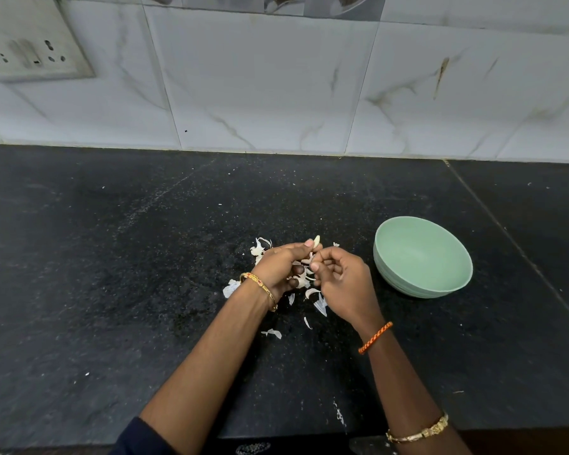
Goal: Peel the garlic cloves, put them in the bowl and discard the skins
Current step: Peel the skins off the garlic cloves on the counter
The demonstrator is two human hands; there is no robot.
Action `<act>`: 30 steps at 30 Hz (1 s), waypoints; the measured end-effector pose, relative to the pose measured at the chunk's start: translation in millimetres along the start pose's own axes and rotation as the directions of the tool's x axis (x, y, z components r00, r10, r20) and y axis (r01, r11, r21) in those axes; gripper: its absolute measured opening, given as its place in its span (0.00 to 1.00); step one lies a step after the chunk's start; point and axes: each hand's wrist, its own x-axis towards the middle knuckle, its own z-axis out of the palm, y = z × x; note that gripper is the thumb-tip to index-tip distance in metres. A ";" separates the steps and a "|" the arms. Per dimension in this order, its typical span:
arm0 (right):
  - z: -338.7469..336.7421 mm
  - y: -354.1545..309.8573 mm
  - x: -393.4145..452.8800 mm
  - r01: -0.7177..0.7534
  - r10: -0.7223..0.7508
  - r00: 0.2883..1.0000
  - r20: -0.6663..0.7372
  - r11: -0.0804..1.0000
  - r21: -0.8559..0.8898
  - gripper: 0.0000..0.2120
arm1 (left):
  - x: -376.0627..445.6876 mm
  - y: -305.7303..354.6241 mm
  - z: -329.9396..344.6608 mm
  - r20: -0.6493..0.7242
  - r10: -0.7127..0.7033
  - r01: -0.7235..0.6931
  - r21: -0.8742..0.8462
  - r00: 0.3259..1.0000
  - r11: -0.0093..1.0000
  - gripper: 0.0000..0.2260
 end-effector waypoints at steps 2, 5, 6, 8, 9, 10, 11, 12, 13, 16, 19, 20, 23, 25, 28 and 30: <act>2.8 1.0 -5.0 -0.010 0.010 1.000 0.016 1.000 0.007 0.08 | -0.3 2.3 -0.6 0.035 -0.002 0.002 0.014 0.999 1.000 0.06; 1.2 3.2 -5.1 -0.028 0.028 0.999 0.020 0.999 0.016 0.08 | 0.4 3.4 -3.0 0.059 -0.002 0.002 0.004 0.998 1.000 0.07; 0.1 3.8 -3.8 -0.032 0.031 0.999 0.032 0.999 0.011 0.07 | 0.5 3.4 -3.7 0.065 -0.003 0.004 -0.010 0.998 1.000 0.07; -1.3 5.1 -2.2 -0.038 0.038 0.997 0.060 0.999 -0.012 0.07 | 1.0 3.6 -4.5 0.077 -0.008 0.012 -0.045 0.997 0.999 0.07; -1.9 5.5 -2.3 -0.042 0.043 0.996 0.073 0.999 -0.021 0.07 | 1.1 3.5 -4.2 0.079 -0.012 0.016 -0.060 0.997 0.998 0.07; -2.4 6.0 -2.5 -0.049 0.051 0.995 0.083 0.999 -0.023 0.08 | 1.1 3.5 -3.9 0.078 -0.015 0.021 -0.072 0.997 0.997 0.07; -3.5 6.8 -2.7 -0.062 0.063 0.994 0.089 0.998 -0.014 0.09 | 1.5 3.1 -3.7 0.076 -0.018 0.025 -0.081 0.997 0.996 0.07; -5.3 7.5 -2.6 -0.078 0.077 0.993 0.089 0.997 0.005 0.09 | 2.3 2.1 -3.5 0.073 -0.020 0.026 -0.087 0.997 0.996 0.07; -7.4 8.5 -2.2 -0.091 0.089 0.993 0.084 0.995 0.028 0.08 | 3.0 1.1 -3.6 0.072 -0.018 0.024 -0.090 0.997 0.996 0.07; -14.9 11.0 0.6 -0.092 0.089 0.995 0.048 0.993 0.067 0.08 | 3.4 -1.3 -5.1 0.068 0.007 -0.003 -0.062 0.998 0.998 0.06; -22.0 8.5 5.8 -0.077 0.078 0.997 -0.011 0.994 0.081 0.09 | 3.2 -3.1 -6.4 0.025 0.035 -0.035 0.005 0.999 0.999 0.06; -23.9 6.4 7.4 -0.078 0.080 0.997 -0.019 0.993 0.088 0.10 | 3.9 -4.0 -7.2 0.001 0.050 -0.050 0.036 0.999 0.998 0.07; -27.5 0.0 11.3 -0.101 0.107 0.993 -0.055 0.990 0.098 0.04 | 4.6 -5.6 -10.8 -0.053 0.126 -0.117 0.143 0.991 0.983 0.11; -28.3 -1.7 14.4 -0.122 0.134 0.983 -0.121 0.987 0.108 0.07 | 4.6 -4.7 -13.6 -0.042 0.203 -0.187 0.236 0.978 0.953 0.09; -25.0 -6.1 17.9 -0.186 0.197 0.980 -0.032 0.960 0.211 0.02 | 2.4 -1.3 -15.5 0.016 0.281 -0.270 0.332 0.960 0.904 0.06; -19.9 -7.5 17.5 -0.213 0.207 0.977 0.054 0.951 0.225 0.04 | 1.4 0.6 -15.2 0.033 0.314 -0.303 0.381 0.949 0.874 0.06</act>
